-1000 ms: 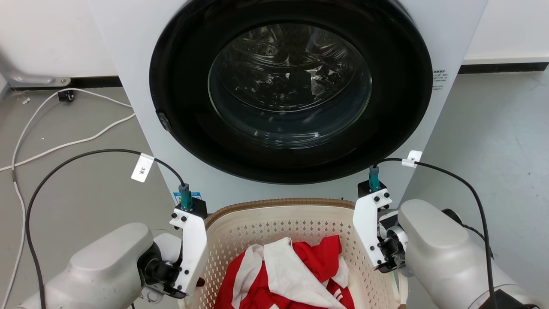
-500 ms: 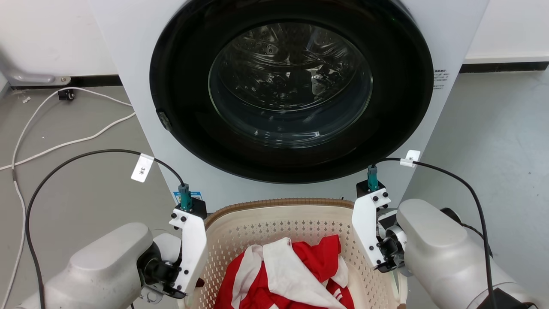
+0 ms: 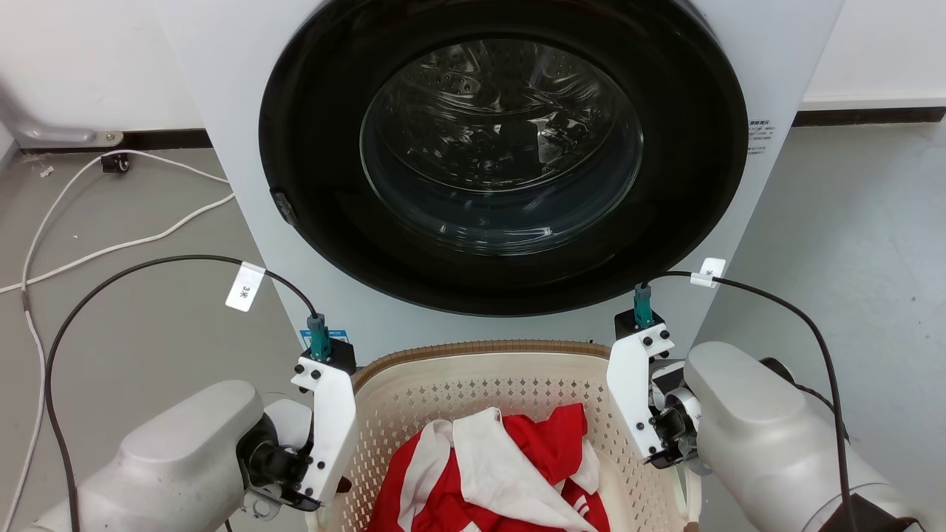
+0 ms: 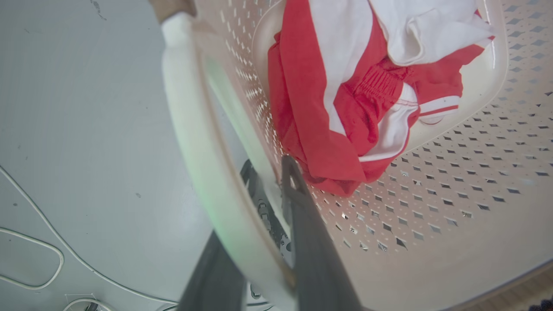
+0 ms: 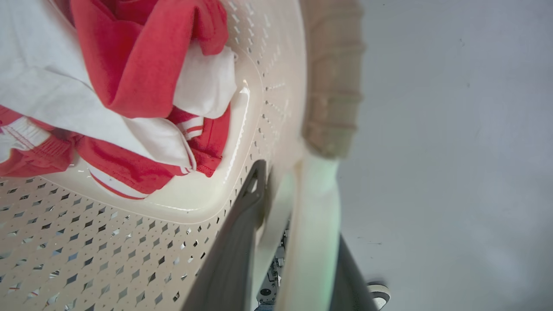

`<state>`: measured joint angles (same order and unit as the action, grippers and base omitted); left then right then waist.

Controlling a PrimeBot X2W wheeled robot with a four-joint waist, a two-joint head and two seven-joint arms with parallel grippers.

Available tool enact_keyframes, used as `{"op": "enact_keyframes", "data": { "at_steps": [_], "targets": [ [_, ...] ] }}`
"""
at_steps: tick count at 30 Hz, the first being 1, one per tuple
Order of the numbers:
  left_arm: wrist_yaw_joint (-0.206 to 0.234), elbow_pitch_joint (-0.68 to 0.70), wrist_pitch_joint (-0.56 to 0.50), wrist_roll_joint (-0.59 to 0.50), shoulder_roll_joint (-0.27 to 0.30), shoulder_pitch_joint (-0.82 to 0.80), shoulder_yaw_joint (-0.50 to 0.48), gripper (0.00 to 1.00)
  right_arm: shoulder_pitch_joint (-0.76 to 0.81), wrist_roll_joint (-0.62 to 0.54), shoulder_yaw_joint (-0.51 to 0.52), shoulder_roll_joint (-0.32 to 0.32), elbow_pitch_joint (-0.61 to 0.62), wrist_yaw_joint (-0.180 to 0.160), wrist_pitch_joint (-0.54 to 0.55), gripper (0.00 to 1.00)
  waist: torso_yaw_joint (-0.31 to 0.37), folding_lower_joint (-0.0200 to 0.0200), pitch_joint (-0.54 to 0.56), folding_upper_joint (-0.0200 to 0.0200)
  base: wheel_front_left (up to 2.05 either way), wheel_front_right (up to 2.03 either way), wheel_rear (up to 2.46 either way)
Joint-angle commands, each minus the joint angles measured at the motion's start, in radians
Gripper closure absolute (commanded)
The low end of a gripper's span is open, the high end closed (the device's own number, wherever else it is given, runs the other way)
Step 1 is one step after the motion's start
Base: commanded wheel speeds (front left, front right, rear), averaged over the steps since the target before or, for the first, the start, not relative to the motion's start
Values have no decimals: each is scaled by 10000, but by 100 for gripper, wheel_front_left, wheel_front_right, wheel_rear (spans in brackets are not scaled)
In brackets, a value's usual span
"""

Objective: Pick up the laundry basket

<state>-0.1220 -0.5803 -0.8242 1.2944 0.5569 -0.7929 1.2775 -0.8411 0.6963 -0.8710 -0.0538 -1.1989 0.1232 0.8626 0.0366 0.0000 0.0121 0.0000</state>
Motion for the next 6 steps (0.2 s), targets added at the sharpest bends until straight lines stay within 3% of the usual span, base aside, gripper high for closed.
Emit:
{"op": "enact_keyframes", "data": {
  "at_steps": [1, 6],
  "targets": [
    [-146, 74, -99, -22, -88, -96, 60, 100, -239, -20, -123, 63, 57, 137, -82, 100, -3, 0, 3, 0, 0, 0, 0],
    [-146, 53, -124, -40, -86, -105, 60, 100, -234, 92, -215, 62, 40, 137, -116, 100, -10, 0, 11, 0, 0, 0, 0]
  ]
}}
